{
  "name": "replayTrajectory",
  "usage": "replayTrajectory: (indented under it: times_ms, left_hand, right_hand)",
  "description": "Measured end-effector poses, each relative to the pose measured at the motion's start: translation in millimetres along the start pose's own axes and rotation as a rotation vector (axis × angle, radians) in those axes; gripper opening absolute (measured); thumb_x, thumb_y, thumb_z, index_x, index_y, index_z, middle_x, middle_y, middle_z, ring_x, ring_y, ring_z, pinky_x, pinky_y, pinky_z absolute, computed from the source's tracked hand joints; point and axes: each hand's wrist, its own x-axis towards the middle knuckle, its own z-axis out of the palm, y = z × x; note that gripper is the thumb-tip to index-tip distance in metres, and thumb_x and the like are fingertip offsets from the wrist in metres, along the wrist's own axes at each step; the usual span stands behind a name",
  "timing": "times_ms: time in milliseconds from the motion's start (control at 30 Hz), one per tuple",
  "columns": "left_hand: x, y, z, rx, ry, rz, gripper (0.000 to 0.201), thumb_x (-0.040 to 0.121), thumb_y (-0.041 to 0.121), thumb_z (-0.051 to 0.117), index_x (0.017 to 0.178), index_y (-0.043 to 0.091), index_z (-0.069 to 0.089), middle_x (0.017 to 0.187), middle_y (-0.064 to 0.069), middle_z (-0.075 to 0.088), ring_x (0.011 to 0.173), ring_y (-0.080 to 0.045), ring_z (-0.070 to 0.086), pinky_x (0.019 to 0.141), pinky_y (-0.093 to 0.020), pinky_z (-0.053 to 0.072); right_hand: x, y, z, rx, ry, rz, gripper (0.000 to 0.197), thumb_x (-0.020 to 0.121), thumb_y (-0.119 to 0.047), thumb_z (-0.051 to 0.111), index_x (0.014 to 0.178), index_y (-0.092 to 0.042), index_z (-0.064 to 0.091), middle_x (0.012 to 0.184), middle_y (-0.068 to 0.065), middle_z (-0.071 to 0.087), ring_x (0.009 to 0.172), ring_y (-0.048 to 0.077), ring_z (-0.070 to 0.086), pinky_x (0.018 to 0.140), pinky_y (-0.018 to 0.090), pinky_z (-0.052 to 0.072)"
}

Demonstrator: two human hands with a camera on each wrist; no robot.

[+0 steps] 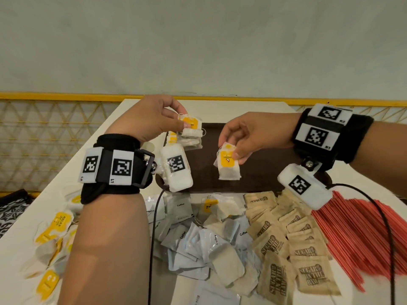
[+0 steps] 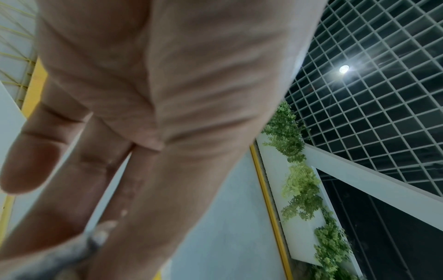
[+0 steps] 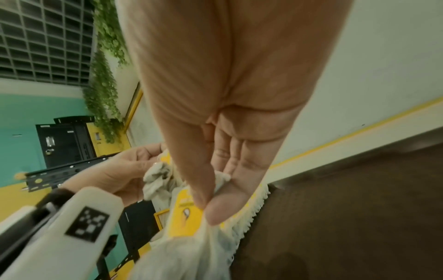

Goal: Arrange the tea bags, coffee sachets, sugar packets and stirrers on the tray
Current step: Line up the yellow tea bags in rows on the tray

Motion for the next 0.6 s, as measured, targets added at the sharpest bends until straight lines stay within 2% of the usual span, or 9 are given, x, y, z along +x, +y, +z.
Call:
replayTrajectory:
  times_ms: [100, 167, 267, 333, 500, 600]
  left_hand:
    - [7.8, 4.6, 4.9, -0.047, 0.037, 0.029, 0.018, 0.077, 0.010, 0.075, 0.087, 0.021, 0.065, 0.065, 0.007, 0.068, 0.062, -0.005, 0.062, 0.066, -0.021, 0.044]
    - [20.8, 8.2, 5.9, -0.019, 0.004, 0.025, 0.018, 0.078, 0.008, 0.074, 0.088, 0.020, 0.064, 0.067, 0.004, 0.068, 0.061, -0.007, 0.062, 0.062, -0.018, 0.045]
    - [52.0, 11.7, 5.4, 0.085, -0.061, -0.027, 0.018, 0.080, 0.003, 0.072, 0.086, 0.016, 0.061, 0.073, -0.003, 0.062, 0.064, -0.015, 0.060, 0.067, -0.028, 0.054]
    - [74.4, 10.0, 4.6, 0.137, -0.085, -0.081, 0.018, 0.080, -0.002, 0.070, 0.085, 0.012, 0.059, 0.076, -0.004, 0.055, 0.063, -0.018, 0.059, 0.070, -0.033, 0.058]
    - [125.8, -8.2, 4.3, 0.205, -0.157, -0.160, 0.024, 0.080, -0.016, 0.061, 0.079, 0.008, 0.056, 0.081, -0.012, 0.055, 0.060, -0.025, 0.061, 0.057, -0.036, 0.058]
    - [152.1, -23.8, 8.2, 0.281, -0.209, -0.188, 0.020, 0.080, -0.017, 0.060, 0.086, 0.003, 0.060, 0.086, -0.018, 0.060, 0.070, -0.031, 0.064, 0.066, -0.042, 0.060]
  right_hand:
    - [-1.4, 1.9, -8.8, -0.076, 0.040, 0.001, 0.025, 0.081, 0.005, 0.067, 0.102, -0.008, 0.063, 0.090, 0.008, 0.071, 0.075, 0.013, 0.069, 0.062, 0.022, 0.056]
    - [6.3, 4.9, -14.9, -0.143, 0.096, 0.010, 0.021, 0.083, 0.001, 0.067, 0.101, -0.010, 0.064, 0.088, 0.004, 0.071, 0.071, 0.009, 0.068, 0.061, 0.023, 0.057]
    - [29.4, 8.8, -25.8, -0.158, 0.233, 0.000, 0.017, 0.084, -0.001, 0.067, 0.094, -0.014, 0.065, 0.085, 0.000, 0.068, 0.066, 0.006, 0.067, 0.063, 0.028, 0.059]
    - [49.3, 10.2, -31.5, -0.138, 0.294, 0.000, 0.017, 0.084, 0.000, 0.066, 0.089, -0.016, 0.064, 0.083, 0.000, 0.064, 0.066, 0.008, 0.066, 0.065, 0.032, 0.060]
    - [101.5, 10.2, -38.2, -0.123, 0.363, -0.014, 0.016, 0.083, 0.003, 0.066, 0.086, -0.012, 0.062, 0.083, 0.002, 0.059, 0.070, 0.015, 0.064, 0.062, 0.033, 0.060]
    - [130.1, 10.3, -41.5, -0.178, 0.361, -0.008, 0.016, 0.082, 0.005, 0.065, 0.090, -0.010, 0.064, 0.081, 0.004, 0.060, 0.073, 0.021, 0.065, 0.069, 0.039, 0.060]
